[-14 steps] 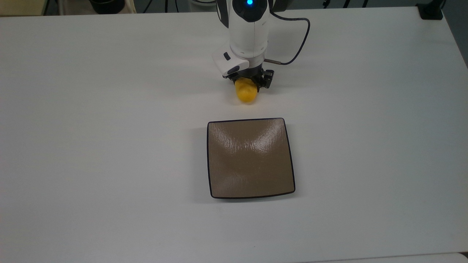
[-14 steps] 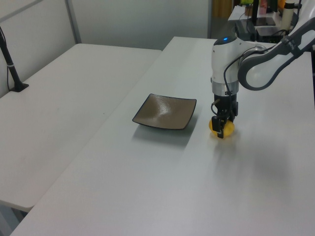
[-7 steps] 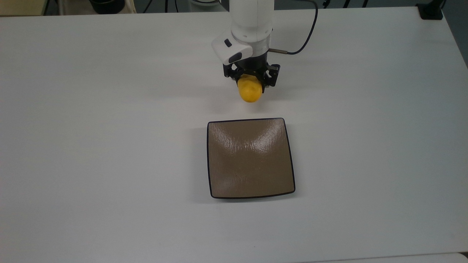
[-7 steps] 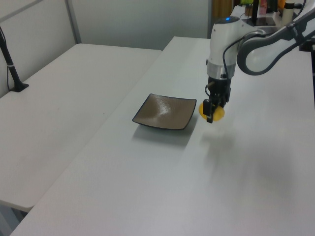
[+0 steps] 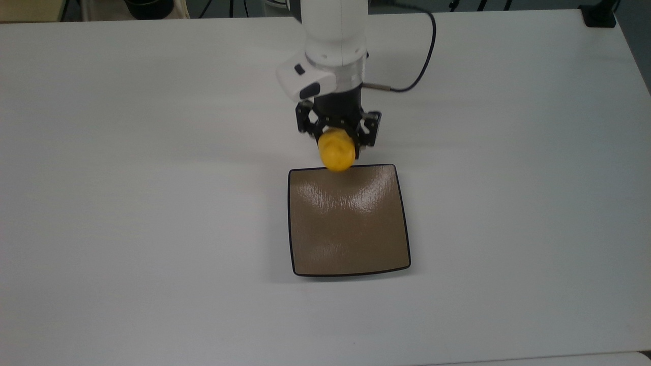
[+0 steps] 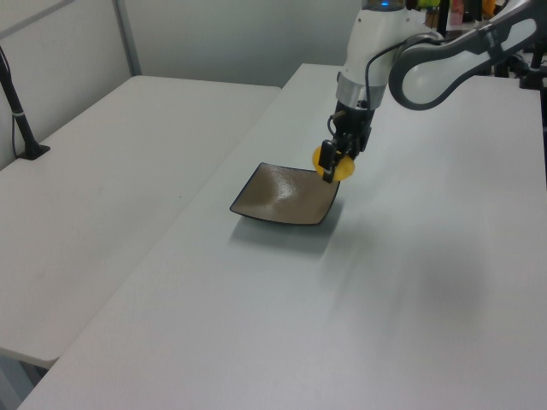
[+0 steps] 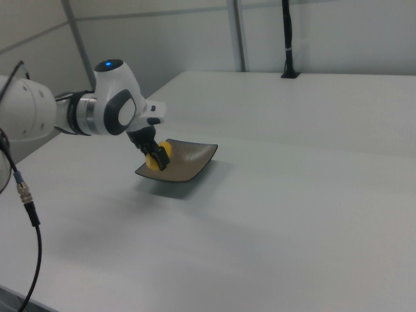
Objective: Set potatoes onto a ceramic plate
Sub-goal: 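Lift the potato and carry it over the brown square plate, then lower the potato onto the plate and open the gripper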
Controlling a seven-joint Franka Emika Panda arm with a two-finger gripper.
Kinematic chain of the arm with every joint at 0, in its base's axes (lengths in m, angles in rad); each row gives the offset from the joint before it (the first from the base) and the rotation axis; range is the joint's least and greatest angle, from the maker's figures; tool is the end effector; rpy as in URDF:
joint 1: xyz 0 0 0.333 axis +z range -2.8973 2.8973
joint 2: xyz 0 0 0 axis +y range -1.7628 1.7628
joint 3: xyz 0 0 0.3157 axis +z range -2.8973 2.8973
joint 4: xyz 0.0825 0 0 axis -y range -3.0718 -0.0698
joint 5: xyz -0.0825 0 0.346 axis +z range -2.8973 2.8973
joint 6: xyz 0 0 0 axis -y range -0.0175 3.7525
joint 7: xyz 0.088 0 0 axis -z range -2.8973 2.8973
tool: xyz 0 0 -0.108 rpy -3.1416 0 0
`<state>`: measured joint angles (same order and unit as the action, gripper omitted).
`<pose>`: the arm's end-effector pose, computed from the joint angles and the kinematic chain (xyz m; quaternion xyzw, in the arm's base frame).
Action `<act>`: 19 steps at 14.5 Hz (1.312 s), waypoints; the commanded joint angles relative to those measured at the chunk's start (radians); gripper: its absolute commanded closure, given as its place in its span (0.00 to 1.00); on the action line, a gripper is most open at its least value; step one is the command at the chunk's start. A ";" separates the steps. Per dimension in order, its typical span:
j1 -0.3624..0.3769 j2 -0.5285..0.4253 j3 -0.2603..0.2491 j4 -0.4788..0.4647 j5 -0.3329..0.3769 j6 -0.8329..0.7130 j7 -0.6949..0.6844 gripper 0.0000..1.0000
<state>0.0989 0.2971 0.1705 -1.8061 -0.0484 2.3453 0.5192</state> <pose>0.6024 0.1561 0.4248 -0.9856 0.1157 -0.1117 0.0519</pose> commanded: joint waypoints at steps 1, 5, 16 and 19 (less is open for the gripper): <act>0.002 0.101 0.001 0.091 -0.045 0.054 0.022 0.32; -0.005 0.152 0.001 0.146 -0.063 0.052 0.022 0.23; -0.031 0.105 0.013 0.255 -0.047 -0.273 -0.028 0.00; -0.038 0.037 0.020 0.252 -0.045 -0.409 -0.169 0.00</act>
<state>0.0772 0.4008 0.1714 -1.5499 -0.0922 2.0622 0.4680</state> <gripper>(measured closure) 0.000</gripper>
